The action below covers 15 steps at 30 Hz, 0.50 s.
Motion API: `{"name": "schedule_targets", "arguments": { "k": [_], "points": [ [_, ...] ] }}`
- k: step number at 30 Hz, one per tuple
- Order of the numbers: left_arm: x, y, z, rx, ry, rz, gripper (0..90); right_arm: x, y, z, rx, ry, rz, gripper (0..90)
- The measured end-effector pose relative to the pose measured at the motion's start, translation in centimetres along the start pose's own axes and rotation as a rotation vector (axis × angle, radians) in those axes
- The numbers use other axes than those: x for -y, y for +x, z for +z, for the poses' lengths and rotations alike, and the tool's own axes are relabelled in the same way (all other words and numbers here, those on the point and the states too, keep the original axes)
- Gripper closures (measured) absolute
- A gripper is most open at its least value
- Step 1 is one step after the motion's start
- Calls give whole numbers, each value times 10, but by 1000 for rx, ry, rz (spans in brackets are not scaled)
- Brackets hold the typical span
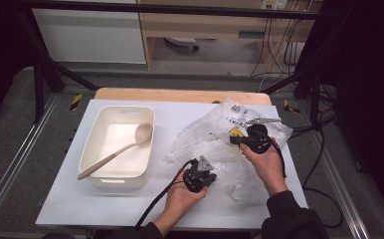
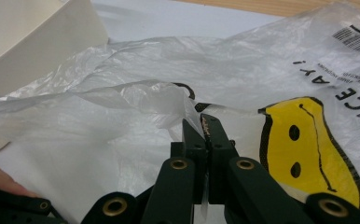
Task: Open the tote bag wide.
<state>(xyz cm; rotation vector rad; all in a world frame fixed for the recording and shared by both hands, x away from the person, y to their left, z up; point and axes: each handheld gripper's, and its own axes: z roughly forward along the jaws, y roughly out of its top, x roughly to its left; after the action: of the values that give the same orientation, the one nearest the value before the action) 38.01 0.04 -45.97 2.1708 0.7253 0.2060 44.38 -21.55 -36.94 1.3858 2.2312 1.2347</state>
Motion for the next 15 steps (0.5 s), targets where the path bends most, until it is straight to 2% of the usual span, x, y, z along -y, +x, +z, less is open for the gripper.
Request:
{"name": "schedule_targets", "arguments": {
  "k": [15],
  "points": [
    [2,1,-2,10,0,-8,900,-21,-1,-8,12,-42,5,900]
  ]
}}
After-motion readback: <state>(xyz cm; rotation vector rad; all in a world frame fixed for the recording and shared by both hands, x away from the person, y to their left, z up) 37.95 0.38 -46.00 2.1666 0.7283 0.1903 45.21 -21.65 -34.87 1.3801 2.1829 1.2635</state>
